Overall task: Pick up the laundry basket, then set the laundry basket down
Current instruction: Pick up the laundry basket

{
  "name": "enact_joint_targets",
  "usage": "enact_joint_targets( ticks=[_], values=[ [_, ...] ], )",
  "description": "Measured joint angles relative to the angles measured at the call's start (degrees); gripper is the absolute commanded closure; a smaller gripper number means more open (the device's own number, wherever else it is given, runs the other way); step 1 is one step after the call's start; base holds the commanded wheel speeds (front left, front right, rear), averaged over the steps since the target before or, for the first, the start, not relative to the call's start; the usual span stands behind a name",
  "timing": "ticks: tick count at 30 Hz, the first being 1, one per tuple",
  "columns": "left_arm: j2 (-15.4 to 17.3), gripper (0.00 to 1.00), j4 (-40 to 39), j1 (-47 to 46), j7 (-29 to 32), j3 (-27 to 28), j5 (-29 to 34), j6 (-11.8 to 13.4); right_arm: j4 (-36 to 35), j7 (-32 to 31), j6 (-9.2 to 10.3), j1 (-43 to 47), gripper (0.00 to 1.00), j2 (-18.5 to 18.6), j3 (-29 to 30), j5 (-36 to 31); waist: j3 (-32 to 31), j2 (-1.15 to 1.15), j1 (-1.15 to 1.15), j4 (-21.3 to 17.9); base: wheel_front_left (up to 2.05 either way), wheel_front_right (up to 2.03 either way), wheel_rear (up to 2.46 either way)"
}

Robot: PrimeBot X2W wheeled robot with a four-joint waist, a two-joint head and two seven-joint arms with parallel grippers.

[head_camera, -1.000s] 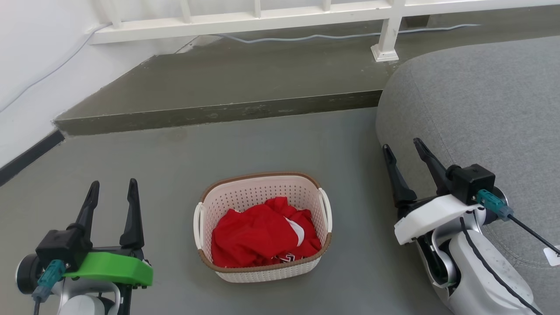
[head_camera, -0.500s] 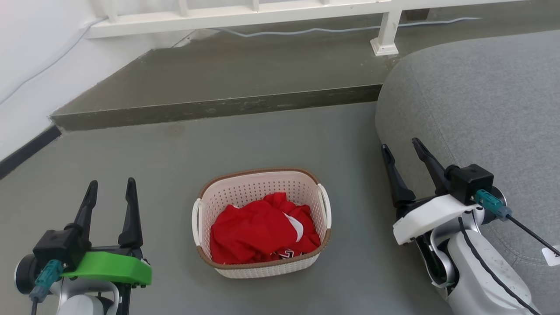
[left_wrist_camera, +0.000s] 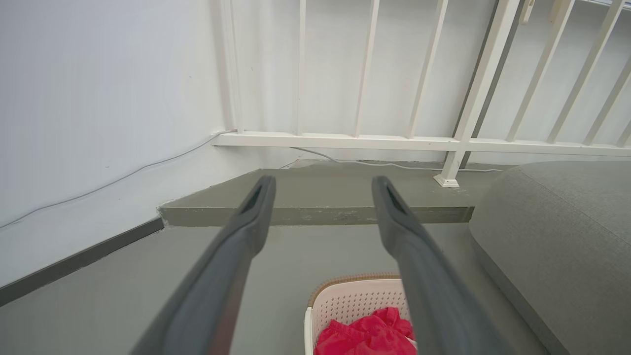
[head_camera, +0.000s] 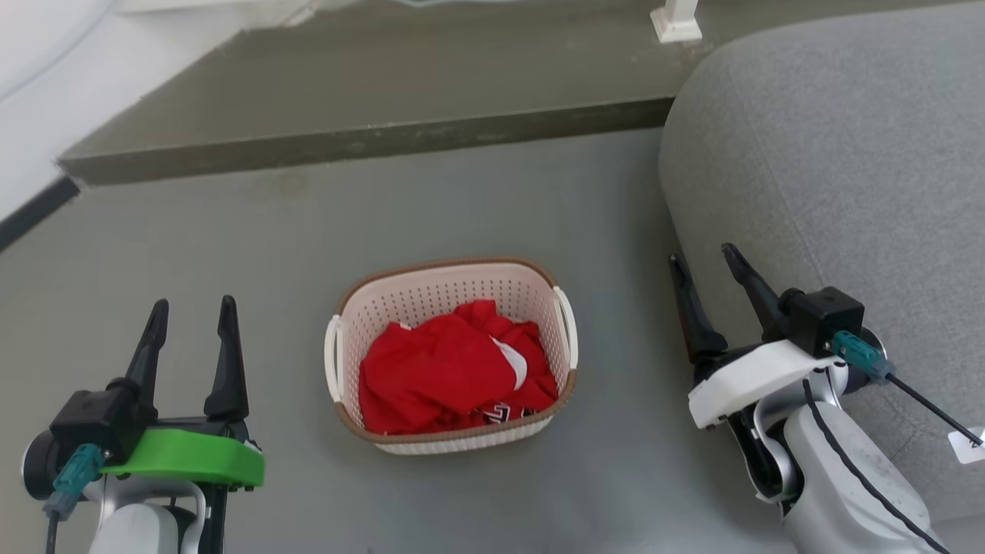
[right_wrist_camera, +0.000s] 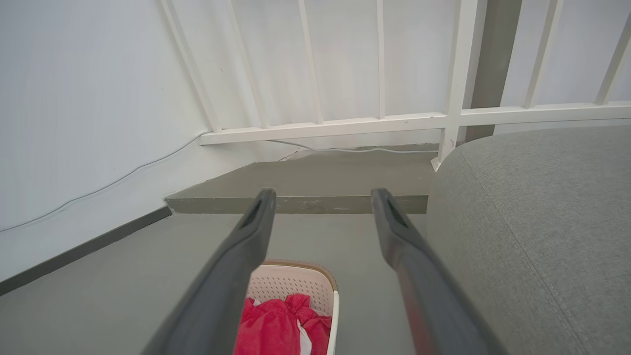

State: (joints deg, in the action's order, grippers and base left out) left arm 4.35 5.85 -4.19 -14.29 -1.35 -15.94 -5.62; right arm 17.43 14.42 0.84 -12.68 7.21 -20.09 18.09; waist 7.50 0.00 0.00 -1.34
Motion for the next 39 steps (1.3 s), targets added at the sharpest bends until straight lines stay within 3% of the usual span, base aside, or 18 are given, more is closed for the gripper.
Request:
enact_joint_targets(
  ticks=[23, 39],
  values=[
    [1.03, 0.0, 3.32, -8.0, -0.15, -1.24, -1.0, -1.03, 3.36, 0.01, -0.3, -8.9, 0.0, -1.83, 0.18, -0.08, 14.26, 0.0, 0.0, -1.88, 0.0, 0.0, 0.0],
    [2.52, 0.0, 13.03, -16.81, 1.6, -2.05, -4.6, -1.43, 11.38, -0.09, -1.51, -18.22, 0.0, -2.83, -2.04, -0.08, 25.97, 0.0, 0.01, -2.89, 0.0, 0.0, 0.0]
  ],
)
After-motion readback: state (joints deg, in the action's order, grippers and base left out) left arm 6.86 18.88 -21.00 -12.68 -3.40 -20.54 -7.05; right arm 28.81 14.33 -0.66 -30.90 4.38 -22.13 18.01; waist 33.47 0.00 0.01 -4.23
